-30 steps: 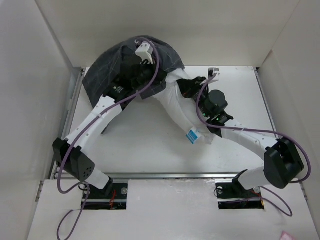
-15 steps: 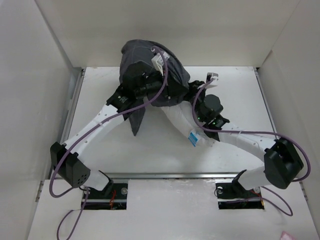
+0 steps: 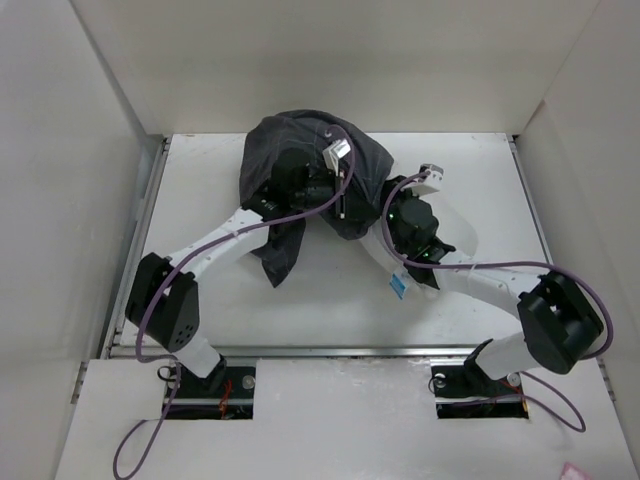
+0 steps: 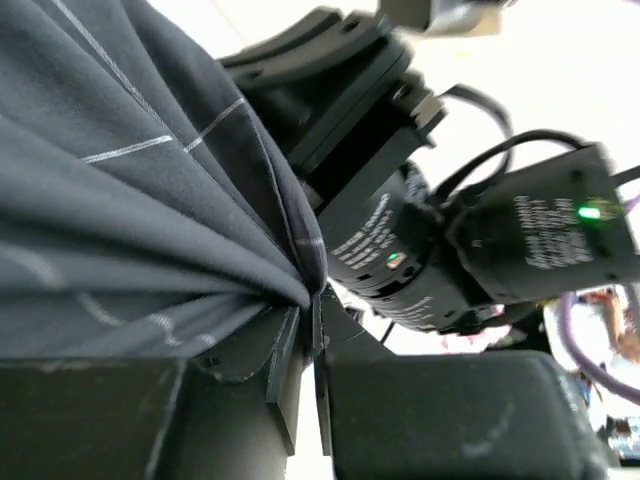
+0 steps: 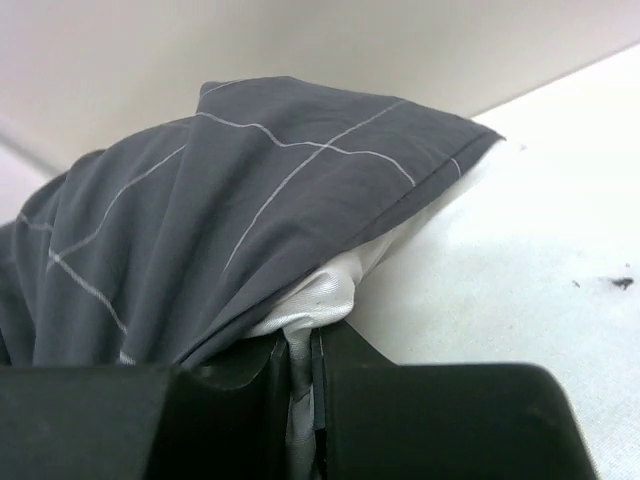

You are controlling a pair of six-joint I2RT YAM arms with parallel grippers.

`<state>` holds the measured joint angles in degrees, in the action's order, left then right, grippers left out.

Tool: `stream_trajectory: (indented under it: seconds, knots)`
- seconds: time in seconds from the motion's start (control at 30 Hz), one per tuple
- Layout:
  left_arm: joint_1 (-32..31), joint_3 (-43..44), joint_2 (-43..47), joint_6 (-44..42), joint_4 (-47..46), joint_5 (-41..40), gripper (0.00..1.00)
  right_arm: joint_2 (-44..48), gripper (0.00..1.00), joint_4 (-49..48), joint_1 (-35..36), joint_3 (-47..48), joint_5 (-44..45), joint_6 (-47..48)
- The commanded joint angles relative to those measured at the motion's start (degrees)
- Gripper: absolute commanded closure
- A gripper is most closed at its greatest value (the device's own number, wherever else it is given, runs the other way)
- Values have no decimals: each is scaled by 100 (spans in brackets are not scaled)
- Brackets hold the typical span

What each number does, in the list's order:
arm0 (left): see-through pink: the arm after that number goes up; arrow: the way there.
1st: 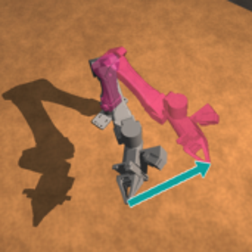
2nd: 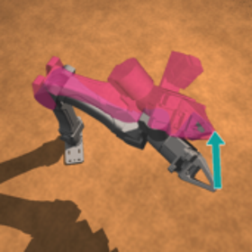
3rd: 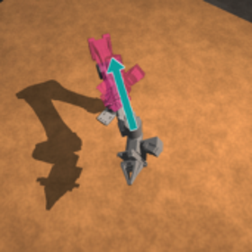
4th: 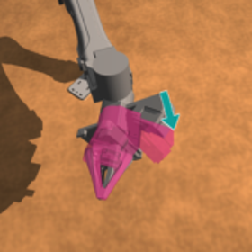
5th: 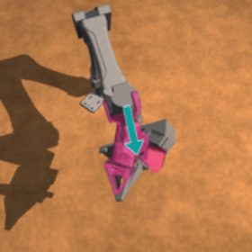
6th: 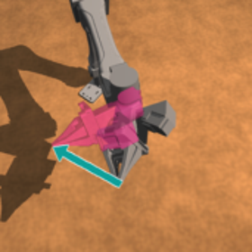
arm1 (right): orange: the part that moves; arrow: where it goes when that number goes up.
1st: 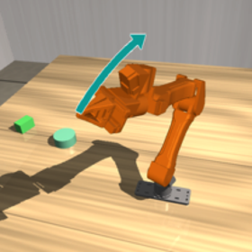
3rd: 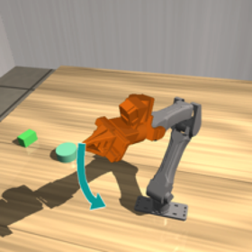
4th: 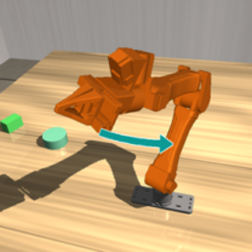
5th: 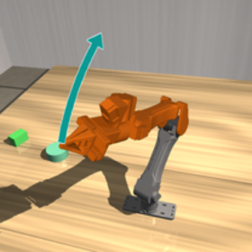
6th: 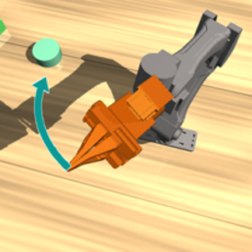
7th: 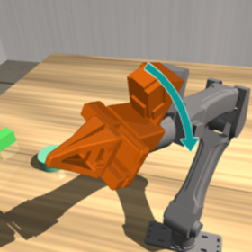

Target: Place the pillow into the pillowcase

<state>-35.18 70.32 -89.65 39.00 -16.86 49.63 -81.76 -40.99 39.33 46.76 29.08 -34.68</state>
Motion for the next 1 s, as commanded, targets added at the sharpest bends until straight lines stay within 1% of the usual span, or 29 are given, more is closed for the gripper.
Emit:
stream_trajectory:
  seconds: [0.0, 0.03, 0.07, 0.17, 0.23, 0.27, 0.33, 0.37, 0.4, 0.43, 0.47, 0.5, 0.53, 0.57, 0.6, 0.63, 0.67, 0.77, 0.8, 0.83, 0.87, 0.9, 0.97]
  knots:
    - [-603, 262, -220, -716, 928, 733, 95, 151, 100, -1481, 127, 167, 317, -672]
    - [-665, 262, -281, -884, 1096, 672, 93, 151, 100, -1482, 127, 166, 405, -672]
    - [-666, 262, -281, -1068, 1184, 671, 89, 151, 100, -1482, 127, 114, 484, -672]
    - [-736, 113, -405, -1193, 1185, 750, 89, 151, 100, -1430, 127, 271, 546, -374]
    - [-736, 34, -597, -1316, 1404, 628, 79, 73, 100, -1026, 127, 403, 599, -207]
    - [-736, 34, -659, -1316, 1527, 540, 76, 72, 100, -894, 127, 456, 668, -206]
    - [-736, 113, -782, -1474, 1703, 469, 74, -94, 100, -648, 127, 457, 669, -145]
    - [-736, 165, -782, -1475, 1773, 469, 71, -95, 97, -595, 127, 457, 617, -145]
    - [-736, 218, -722, -1527, 1844, 417, 65, -165, 85, -498, 127, 404, 529, -40]
    - [-736, 219, -660, -1527, 1844, 416, 65, -217, 78, -437, 127, 404, 528, -39]
    - [-736, 219, -572, -1597, 1958, 286, 51, -218, 70, -375, 127, 325, 450, -39]
    - [-736, 279, -467, -1659, 2046, 189, 42, -218, 55, -374, 127, 238, 380, -39]
    - [-736, 280, -336, -1659, 2116, 83, 37, -270, 50, -313, 127, 237, 292, -39]
    - [-736, 280, -38, -1737, 2265, -222, 33, -271, 44, -313, 127, 158, 204, -39]
    - [-736, 280, 121, -1738, 2336, -425, 31, -271, 37, -252, 127, 97, 90, -39]
    - [-736, 280, 279, -1799, 2415, -628, 27, -158, 25, -190, 127, 96, 89, 30]
    - [-736, 350, 559, -1852, 2590, -1073, 25, -96, 21, 132, 127, 148, 89, 92]
    - [-736, 551, 913, -1905, 2828, -1866, 22, 202, 10, 880, 127, 385, 168, 154]
    - [-736, 605, 1079, -1905, 2881, -2339, 22, 282, 7, 1518, 127, 473, 168, 154]
    - [-675, 684, 1142, -1905, 2977, -2561, 21, 353, 6, 1898, 127, 692, 168, 154]
    - [-675, 789, 1142, -1905, 3039, -2755, 21, 475, 2, 2294, 127, 807, 168, 154]
    - [-614, 981, 1221, -1957, 3092, -2913, 18, 537, 1, 2967, 127, 904, 168, 206]
    - [-613, 1158, 1292, -1958, 3093, -3116, 14, 687, 1, 3412, 127, 975, 168, 207]
